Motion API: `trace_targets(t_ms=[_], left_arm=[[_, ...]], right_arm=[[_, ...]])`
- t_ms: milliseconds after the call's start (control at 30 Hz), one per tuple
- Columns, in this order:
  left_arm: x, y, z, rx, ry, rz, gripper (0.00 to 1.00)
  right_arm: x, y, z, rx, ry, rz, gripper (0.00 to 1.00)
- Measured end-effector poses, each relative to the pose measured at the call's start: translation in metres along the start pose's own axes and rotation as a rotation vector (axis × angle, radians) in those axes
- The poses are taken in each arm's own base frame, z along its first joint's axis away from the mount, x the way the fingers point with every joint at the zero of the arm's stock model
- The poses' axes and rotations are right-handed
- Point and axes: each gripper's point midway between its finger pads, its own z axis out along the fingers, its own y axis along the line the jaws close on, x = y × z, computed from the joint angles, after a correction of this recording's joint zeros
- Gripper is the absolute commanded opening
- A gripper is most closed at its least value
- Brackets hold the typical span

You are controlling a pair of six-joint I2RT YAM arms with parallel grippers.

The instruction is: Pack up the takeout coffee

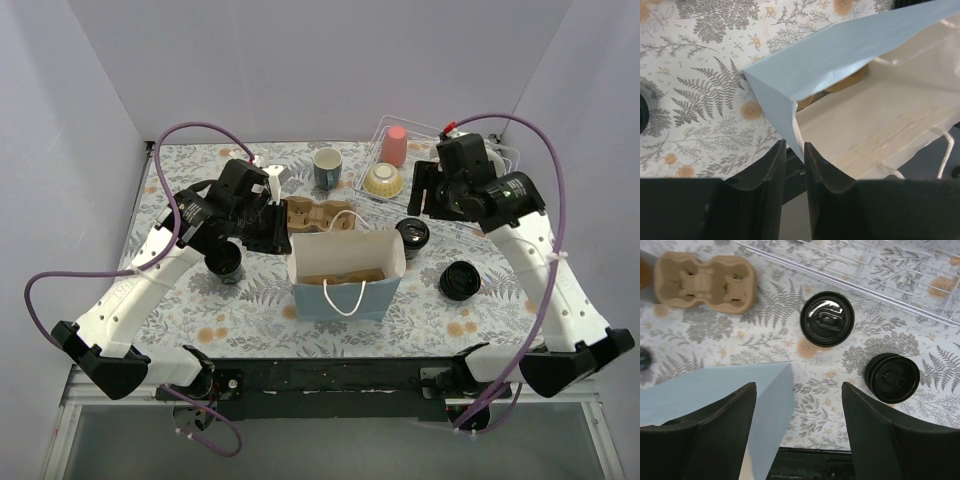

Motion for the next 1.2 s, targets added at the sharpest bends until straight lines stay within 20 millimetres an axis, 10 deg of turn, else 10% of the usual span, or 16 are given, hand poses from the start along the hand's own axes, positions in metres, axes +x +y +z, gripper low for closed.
trace_targets(t_ms=[367, 733, 1200], left_arm=[[-0.021, 0.003, -0.012, -0.047, -0.090, -0.020, 0.97], [-0.042, -0.004, -0.041, -0.038, -0.218, -0.099, 0.98], [-0.025, 0.000, -0.024, -0.052, -0.135, -0.160, 0.98]], right_arm=[[0.051, -0.059, 0.108, 0.147, 0.211, -0.007, 0.88], [0.056, -0.050, 0.157, 0.070, 0.229, -0.056, 0.88], [0.072, -0.054, 0.183, 0.085, 0.303, -0.068, 0.85]])
